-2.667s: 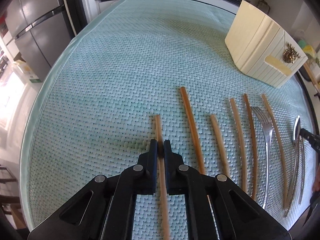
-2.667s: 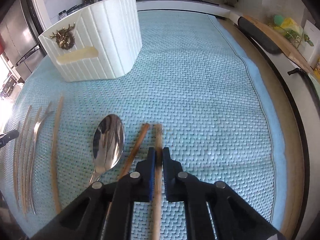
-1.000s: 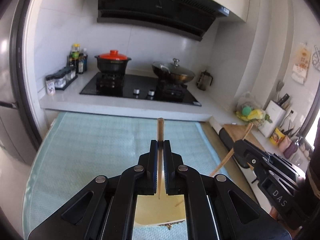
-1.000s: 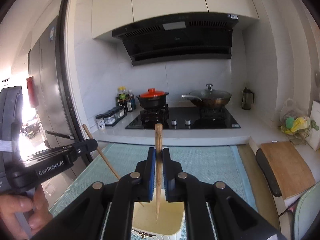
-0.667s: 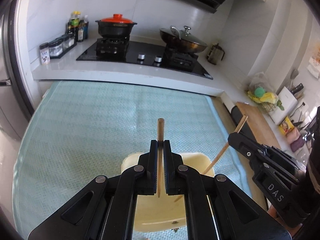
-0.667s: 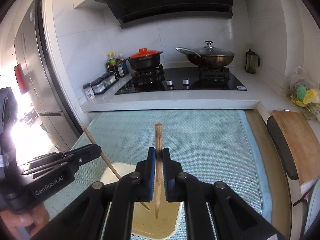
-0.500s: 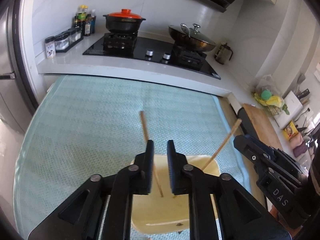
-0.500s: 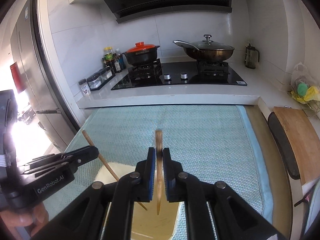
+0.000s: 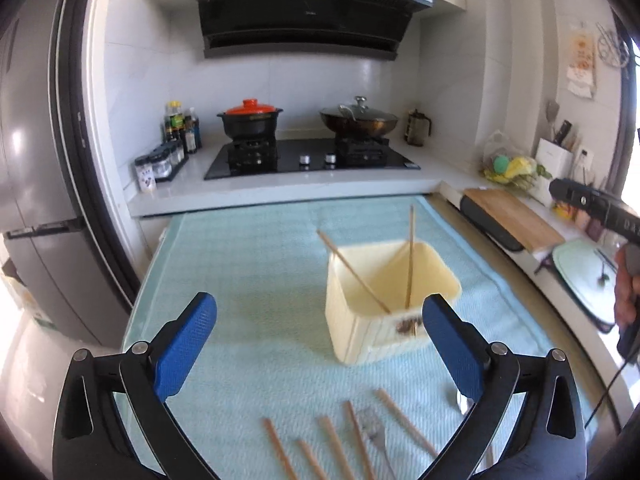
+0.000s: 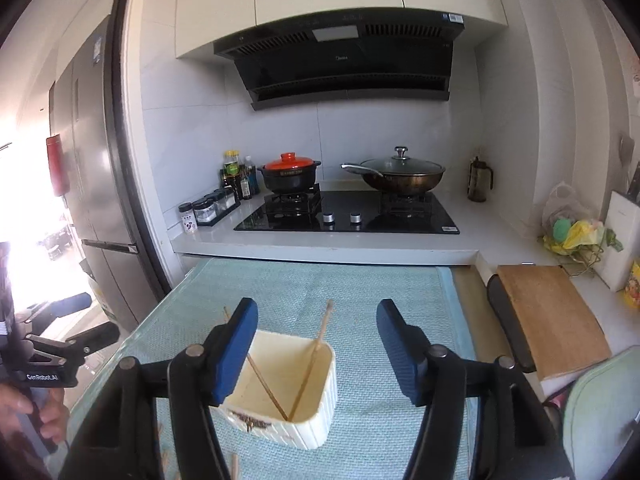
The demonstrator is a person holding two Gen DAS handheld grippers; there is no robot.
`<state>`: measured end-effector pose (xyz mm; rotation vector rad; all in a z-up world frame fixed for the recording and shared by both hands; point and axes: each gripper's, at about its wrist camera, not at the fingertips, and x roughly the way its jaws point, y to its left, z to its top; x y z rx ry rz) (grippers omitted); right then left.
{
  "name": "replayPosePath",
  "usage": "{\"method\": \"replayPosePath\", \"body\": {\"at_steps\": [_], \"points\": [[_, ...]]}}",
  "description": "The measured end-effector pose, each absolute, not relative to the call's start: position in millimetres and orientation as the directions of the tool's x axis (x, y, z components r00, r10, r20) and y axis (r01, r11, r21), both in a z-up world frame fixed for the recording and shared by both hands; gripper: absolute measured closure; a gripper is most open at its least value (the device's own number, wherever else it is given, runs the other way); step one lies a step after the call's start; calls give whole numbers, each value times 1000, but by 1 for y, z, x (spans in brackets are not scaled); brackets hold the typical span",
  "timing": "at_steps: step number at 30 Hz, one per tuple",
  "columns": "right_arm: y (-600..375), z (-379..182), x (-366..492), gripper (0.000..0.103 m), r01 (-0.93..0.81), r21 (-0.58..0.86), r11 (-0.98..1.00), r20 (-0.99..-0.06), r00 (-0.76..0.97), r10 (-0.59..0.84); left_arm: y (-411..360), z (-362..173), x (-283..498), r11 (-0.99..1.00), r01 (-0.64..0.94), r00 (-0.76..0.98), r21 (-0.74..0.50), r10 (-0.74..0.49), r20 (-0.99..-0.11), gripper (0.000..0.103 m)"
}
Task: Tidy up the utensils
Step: 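Open both tools to release the chopsticks in the holder and withdraw, then grasp another wooden chopstick with the left tool while the right tool grasps one too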
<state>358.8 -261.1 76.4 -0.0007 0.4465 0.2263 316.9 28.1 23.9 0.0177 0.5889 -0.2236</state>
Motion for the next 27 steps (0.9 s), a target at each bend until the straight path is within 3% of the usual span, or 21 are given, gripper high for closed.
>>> {"method": "replayPosePath", "body": {"at_steps": [4,7,11,17,27], "points": [[-278,55,294,34,-202,-30,979,-439,882,169,48,-27,256,969,225,722,-97,-233,-652,1],[-293,30,249,34,-180,-45,983,-449,882,141,50,-66,218,979,190,678,-68,-181,-712,1],[-305,-13,199,33,-103,-45,994,-471,879,70,50,-100,176,994,108,680,-19,-88,-728,1],[-308,-85,146,33,12,60,998,-561,827,24,70,-130,145,982,12,672,-190,-148,-725,1],[-285,-132,131,34,-14,59,998,-642,765,49,62,-158,161,994,-68,619,-83,-23,-785,1]]}}
